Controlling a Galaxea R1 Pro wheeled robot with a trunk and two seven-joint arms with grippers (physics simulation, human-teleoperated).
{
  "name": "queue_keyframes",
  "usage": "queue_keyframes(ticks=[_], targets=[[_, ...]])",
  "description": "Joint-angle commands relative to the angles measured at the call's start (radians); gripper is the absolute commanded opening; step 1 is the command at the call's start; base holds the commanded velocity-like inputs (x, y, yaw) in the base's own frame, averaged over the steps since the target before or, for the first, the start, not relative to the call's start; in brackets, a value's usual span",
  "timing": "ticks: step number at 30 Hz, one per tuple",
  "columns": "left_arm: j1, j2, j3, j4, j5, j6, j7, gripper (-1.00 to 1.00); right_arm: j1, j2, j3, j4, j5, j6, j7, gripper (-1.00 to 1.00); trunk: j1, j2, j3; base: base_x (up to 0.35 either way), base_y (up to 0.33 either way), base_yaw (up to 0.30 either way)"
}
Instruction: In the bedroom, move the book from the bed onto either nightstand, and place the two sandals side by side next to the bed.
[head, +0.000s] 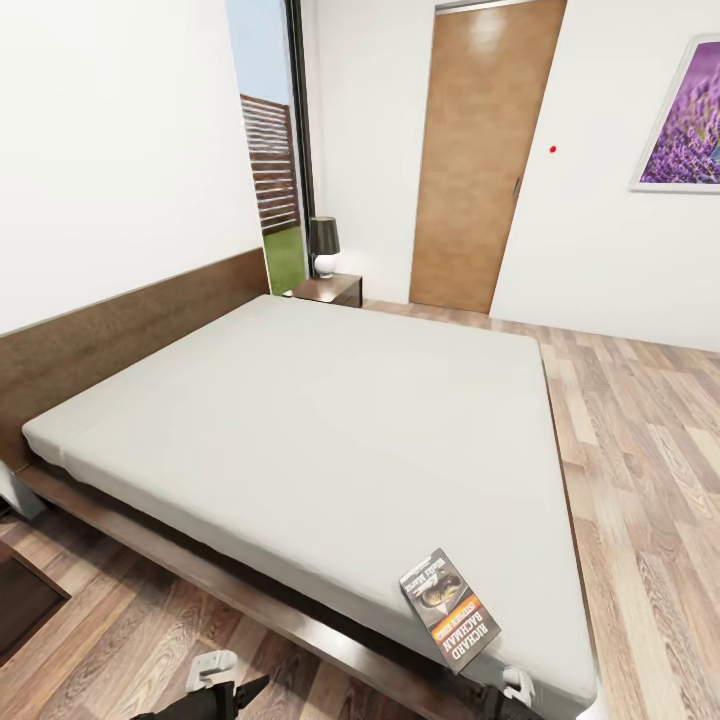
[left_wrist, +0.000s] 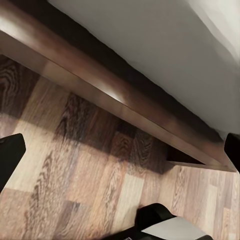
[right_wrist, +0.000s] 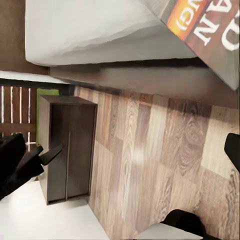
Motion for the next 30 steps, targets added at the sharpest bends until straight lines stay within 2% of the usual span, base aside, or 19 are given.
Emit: queue_keyframes(ticks=[1, 4, 6, 11, 30], targets=[[-0.001, 0.000, 0.004, 0.000, 0.003, 0.007, -0.005, 1.00, 0.000, -0.001, 0.003, 0.000, -0.026, 0.011, 0.003, 1.00, 0.000, 0.000, -0.001, 0.000, 0.000, 0.000], [-0.001, 0.000, 0.005, 0.000, 0.003, 0.007, -0.005, 1.00, -0.001, -0.012, 0.002, 0.000, -0.119, 0.015, 0.004, 1.00, 0.000, 0.000, -0.001, 0.000, 0.000, 0.000], [-0.001, 0.000, 0.006, 0.000, 0.003, 0.007, -0.005, 1.00, 0.000, -0.021, 0.002, -0.001, -0.143, 0.023, 0.004, 1.00, 0.000, 0.000, -0.001, 0.000, 0.000, 0.000], [-0.001, 0.000, 0.006, 0.000, 0.003, 0.007, -0.005, 1.00, 0.000, -0.035, 0.002, 0.000, -0.158, 0.031, 0.004, 1.00, 0.000, 0.000, -0.001, 0.000, 0.000, 0.000], [-0.001, 0.000, 0.005, 0.000, 0.003, 0.007, -0.006, 1.00, -0.001, -0.035, 0.002, 0.000, -0.160, 0.033, 0.000, 1.00, 0.000, 0.000, -0.001, 0.000, 0.000, 0.000]])
